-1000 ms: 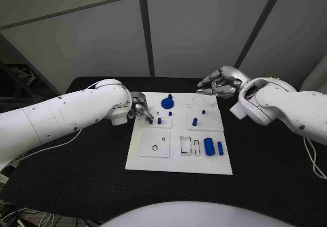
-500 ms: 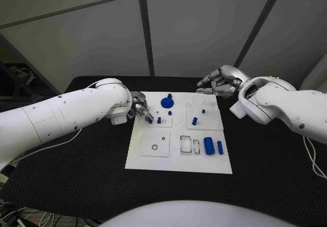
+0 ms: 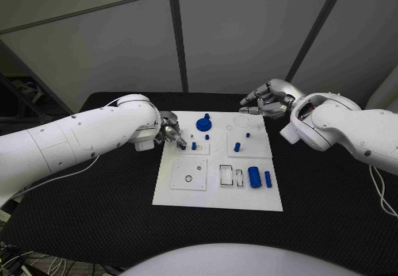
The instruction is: Assemble the parts on the task board
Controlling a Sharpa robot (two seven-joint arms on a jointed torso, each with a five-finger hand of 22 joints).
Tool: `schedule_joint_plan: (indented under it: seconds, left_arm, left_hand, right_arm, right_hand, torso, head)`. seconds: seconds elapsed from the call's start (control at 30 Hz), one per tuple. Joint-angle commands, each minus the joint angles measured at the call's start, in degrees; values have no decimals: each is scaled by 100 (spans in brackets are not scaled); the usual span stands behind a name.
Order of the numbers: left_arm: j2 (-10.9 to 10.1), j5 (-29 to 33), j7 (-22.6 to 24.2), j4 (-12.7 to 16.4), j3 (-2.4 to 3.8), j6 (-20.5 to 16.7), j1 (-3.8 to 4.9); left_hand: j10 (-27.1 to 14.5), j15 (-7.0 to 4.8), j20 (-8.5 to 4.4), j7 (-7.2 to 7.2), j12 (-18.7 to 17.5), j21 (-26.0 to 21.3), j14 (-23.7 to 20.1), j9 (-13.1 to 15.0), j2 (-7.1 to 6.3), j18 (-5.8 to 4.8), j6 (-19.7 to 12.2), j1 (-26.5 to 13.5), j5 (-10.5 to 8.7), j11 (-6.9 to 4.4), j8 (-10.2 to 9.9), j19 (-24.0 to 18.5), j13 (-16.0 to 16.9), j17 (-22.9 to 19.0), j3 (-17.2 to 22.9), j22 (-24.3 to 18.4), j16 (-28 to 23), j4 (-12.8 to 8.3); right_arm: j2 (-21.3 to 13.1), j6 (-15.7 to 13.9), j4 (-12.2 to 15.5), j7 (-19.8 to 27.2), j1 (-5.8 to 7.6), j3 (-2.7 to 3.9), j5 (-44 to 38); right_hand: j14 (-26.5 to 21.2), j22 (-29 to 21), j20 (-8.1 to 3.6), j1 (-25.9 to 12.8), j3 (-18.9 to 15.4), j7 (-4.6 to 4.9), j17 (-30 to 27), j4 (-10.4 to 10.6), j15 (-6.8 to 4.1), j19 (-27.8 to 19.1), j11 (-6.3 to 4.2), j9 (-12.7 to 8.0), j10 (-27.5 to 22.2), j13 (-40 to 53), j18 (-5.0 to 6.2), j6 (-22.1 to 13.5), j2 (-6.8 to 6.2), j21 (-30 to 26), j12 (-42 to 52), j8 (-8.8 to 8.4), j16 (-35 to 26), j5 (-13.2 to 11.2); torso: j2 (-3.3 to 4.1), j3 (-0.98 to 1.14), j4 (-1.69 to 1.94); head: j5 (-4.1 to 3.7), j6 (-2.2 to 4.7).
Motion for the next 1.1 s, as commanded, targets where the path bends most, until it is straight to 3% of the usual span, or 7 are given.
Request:
schedule_joint_plan:
  seconds: [0.03,0.3,0.77,0.9,0.97,1.0,1.1]
  left_arm:
    - [18,-71,-34,-7,-6,124,-10]
    - [86,-75,-90,-69,-12,210,-10]
    - [181,-75,-113,-162,-121,349,-12]
    - [213,-75,-112,-210,-130,328,-14]
    - [224,-74,-116,-232,-132,317,-16]
    - [230,-74,-119,-246,-134,307,-16]
    - [245,-74,-126,-295,-138,285,-19]
  left_hand:
    - [421,-44,-6,-11,-19,27,385,10,38,72,41,8,19,-38,20,22,846,610,996,-6,13,-977]
    - [421,-44,-6,-11,-19,27,385,10,38,72,41,8,19,-38,20,22,846,610,996,-6,13,-977]
    - [430,-53,-13,-35,-70,17,382,117,-9,73,71,-192,35,-46,39,15,821,598,990,-4,4,-908]
    - [434,-74,-25,-90,-104,3,381,191,-77,72,51,-366,-417,-81,25,18,808,587,897,-2,-4,-771]
    - [433,-79,-32,-105,-115,-1,380,207,-106,72,54,-441,-496,-89,18,21,804,582,854,-1,-7,-691]
    - [434,-101,-36,-166,-116,-11,379,216,-112,70,74,-484,-957,-102,13,20,806,579,803,-6,-9,-616]
    - [433,-105,-58,-153,-125,-22,380,219,-162,70,136,-609,-1492,-124,-2,29,808,577,669,-5,-11,-421]
  right_arm:
    - [4,32,4,53,11,4,-11]
    - [5,32,6,52,11,4,-11]
    - [3,31,11,54,11,4,-11]
    - [2,29,13,56,11,4,-11]
    - [2,28,13,56,11,4,-11]
    - [2,28,14,56,11,4,-11]
    - [0,26,17,56,11,4,-11]
  right_hand:
    - [145,845,-4,-24,-12,2,9,36,-11,179,-3,8,12,8,52,33,15,19,13,4,6,14]
    - [145,845,-4,-24,-12,2,9,36,-11,179,-3,8,12,8,52,33,15,19,13,4,6,14]
    - [145,845,-4,-24,-12,2,9,36,-11,179,-3,8,12,8,52,33,15,19,13,4,6,14]
    - [145,845,-4,-24,-12,2,9,36,-11,179,-3,8,12,8,52,33,15,19,13,4,6,14]
    - [145,845,-4,-24,-12,2,9,36,-11,179,-3,8,12,8,52,33,15,19,13,4,6,14]
    - [145,845,-4,-24,-12,2,9,36,-11,179,-3,8,12,8,52,33,15,19,13,4,6,14]
    - [145,845,-4,-24,-12,2,9,36,-11,179,-3,8,12,8,52,33,15,19,13,4,6,14]
  torso:
    - [4,-1,-1]
    - [2,3,-6]
    - [-4,0,-1]
    - [-3,0,3]
    - [-4,2,3]
    - [-3,2,2]
    - [-1,2,0]
  head:
    - [-4,-6]
    - [-3,-28]
    - [-18,-51]
    - [-22,-46]
    - [-23,-47]
    - [-21,-46]
    - [-22,-33]
